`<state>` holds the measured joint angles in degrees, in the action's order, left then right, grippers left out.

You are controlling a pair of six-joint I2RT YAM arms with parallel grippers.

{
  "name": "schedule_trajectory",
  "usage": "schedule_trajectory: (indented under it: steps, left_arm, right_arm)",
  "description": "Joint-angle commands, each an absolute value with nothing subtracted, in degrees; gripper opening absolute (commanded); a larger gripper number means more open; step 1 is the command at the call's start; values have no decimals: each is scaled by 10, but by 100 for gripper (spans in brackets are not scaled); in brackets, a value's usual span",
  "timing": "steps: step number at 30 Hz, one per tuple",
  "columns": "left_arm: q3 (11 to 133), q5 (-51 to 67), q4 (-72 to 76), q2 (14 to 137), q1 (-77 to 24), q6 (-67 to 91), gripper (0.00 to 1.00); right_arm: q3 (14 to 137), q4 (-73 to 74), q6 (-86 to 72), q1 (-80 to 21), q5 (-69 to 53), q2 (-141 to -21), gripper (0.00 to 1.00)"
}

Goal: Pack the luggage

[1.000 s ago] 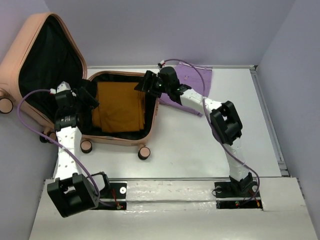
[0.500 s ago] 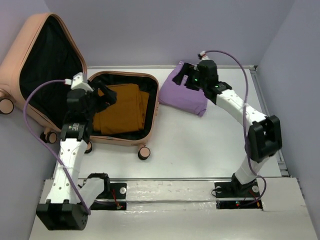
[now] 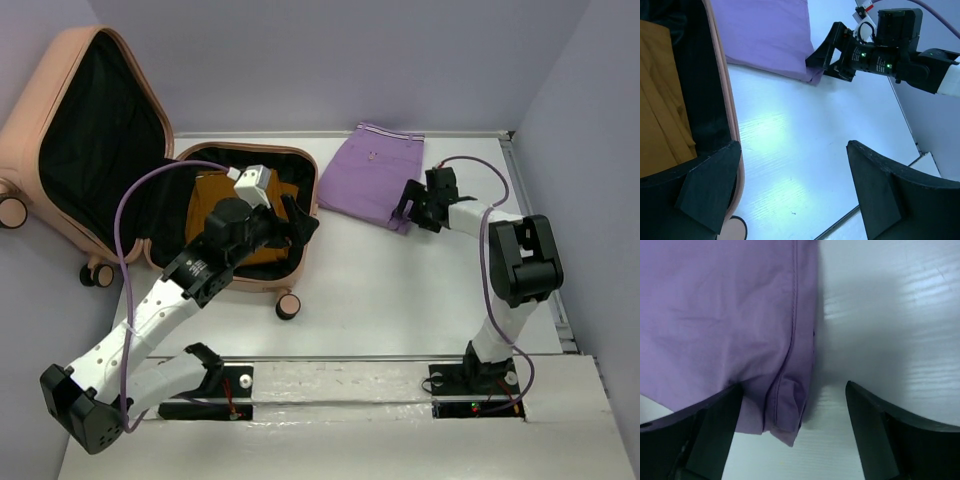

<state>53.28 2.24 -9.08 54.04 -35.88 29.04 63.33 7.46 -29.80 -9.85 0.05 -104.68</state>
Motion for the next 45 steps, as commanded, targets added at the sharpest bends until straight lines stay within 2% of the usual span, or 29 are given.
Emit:
schedule_trajectory:
  steps: [1, 2, 3, 7, 9, 17, 19, 23, 25, 26, 27, 28, 29, 37, 40, 45]
  left_arm:
    - [526, -27, -52, 548, -390, 299, 99]
    - [524, -28, -49, 550, -394, 300, 99]
    - [522, -28, -46, 555, -399, 300, 99]
    - [535, -28, -43, 584, -416, 297, 99]
    - [546, -28, -42, 603, -424, 292, 99]
    - [633, -38, -47, 709, -487, 276, 99]
    - [658, -68, -54, 749, -514, 276, 99]
    - [689, -113, -79, 819, -558, 285, 99]
    - [693, -128, -76, 859, -561, 292, 99]
    - [693, -136, -75, 873, -562, 295, 99]
    - [696, -156, -73, 901, -562, 298, 99]
    - [700, -163, -72, 915, -562, 300, 99]
    - [703, -165, -67, 944, -562, 303, 99]
    - [761, -121, -38, 1066, -557, 317, 99]
    - [776, -123, -29, 1101, -548, 323, 99]
    - [784, -66, -4, 1140, -526, 330, 97]
  right_arm:
    - [625, 12, -320, -103, -70, -1071, 78]
    - [621, 9, -325, -103, -73, -1075, 69]
    - [619, 6, -327, -103, -71, -1075, 52]
    - [583, 6, -327, -91, -41, -1051, 17]
    - [568, 31, -326, -57, -47, -1017, 11]
    - [396, 67, -294, 36, -48, -790, 9]
    - [345, 69, -310, 90, -106, -715, 9]
    - [327, 139, -315, 117, -35, -602, 7]
    - [318, 151, -322, 122, -13, -564, 22]
    - [316, 155, -324, 122, -6, -539, 38]
    - [313, 160, -323, 122, -4, -531, 81]
    - [313, 163, -318, 122, -3, -528, 94]
    - [316, 168, -314, 122, -3, -531, 100]
    - [378, 128, -326, 127, 8, -587, 100]
    - [429, 116, -336, 127, -18, -669, 100]
    - [461, 88, -335, 127, -3, -726, 99]
